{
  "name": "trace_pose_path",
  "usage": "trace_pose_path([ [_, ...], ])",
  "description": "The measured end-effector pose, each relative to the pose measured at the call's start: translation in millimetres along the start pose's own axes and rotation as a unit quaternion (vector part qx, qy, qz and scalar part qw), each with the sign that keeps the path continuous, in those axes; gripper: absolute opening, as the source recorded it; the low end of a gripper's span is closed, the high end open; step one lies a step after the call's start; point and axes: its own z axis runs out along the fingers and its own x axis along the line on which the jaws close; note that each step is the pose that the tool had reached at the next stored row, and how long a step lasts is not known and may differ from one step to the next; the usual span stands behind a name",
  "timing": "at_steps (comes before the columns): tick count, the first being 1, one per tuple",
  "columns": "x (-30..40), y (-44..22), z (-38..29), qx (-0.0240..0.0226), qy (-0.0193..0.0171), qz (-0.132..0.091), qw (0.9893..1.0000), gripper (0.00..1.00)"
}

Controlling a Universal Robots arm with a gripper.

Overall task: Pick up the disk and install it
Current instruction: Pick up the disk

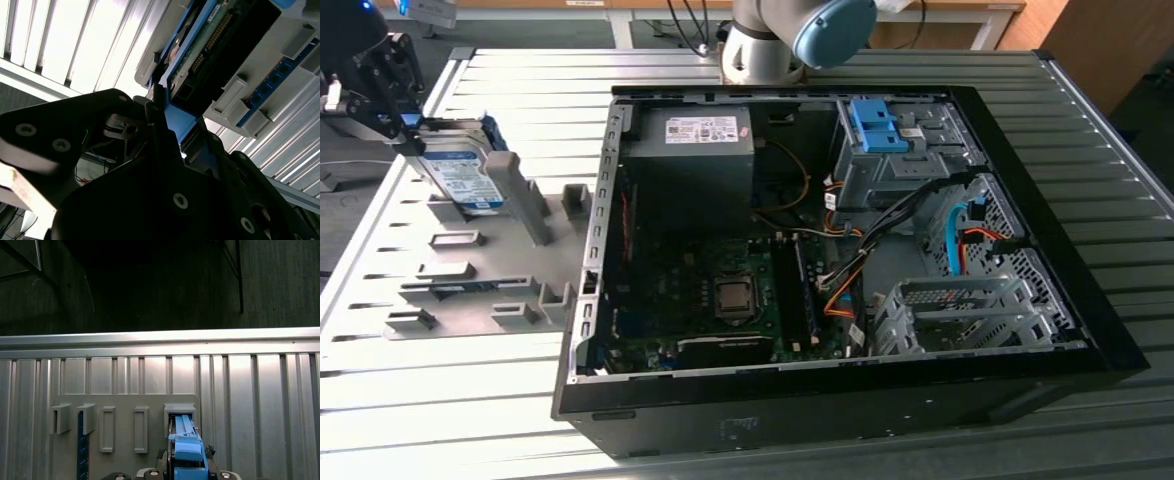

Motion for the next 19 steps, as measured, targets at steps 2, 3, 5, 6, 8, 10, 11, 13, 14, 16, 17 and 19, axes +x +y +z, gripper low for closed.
trace_pose_path([
  [2, 0.0, 0.0, 0.0, 0.0000, 0.0000, 0.000, 1.0000, 0.36],
  [3, 0.0, 0.0, 0.0, 0.0000, 0.0000, 0.000, 1.0000, 0.36],
  [5, 0.0, 0.0, 0.0, 0.0000, 0.0000, 0.001, 1.0000, 0.36],
  [6, 0.0, 0.0, 0.0, 0.0000, 0.0000, 0.001, 1.0000, 0.36],
  [8, 0.0, 0.0, 0.0, 0.0000, 0.0000, 0.001, 1.0000, 0.36],
  [10, 0.0, 0.0, 0.0, 0.0000, 0.0000, 0.001, 1.0000, 0.36],
  [11, 0.0, 0.0, 0.0, 0.0000, 0.0000, 0.001, 1.0000, 0.36],
  [13, 0.0, 0.0, 0.0, 0.0000, 0.0000, 0.002, 1.0000, 0.36],
  [14, 0.0, 0.0, 0.0, 0.0000, 0.0000, 0.002, 1.0000, 0.36],
  [16, 0.0, 0.0, -0.1, 0.0000, 0.0000, 0.002, 1.0000, 0.36],
  [17, 0.0, 0.0, -0.4, 0.0000, 0.0000, 0.002, 1.0000, 0.36],
  [19, 0.0, 0.0, -1.4, -0.0001, 0.0000, 0.002, 1.0000, 0.36],
])
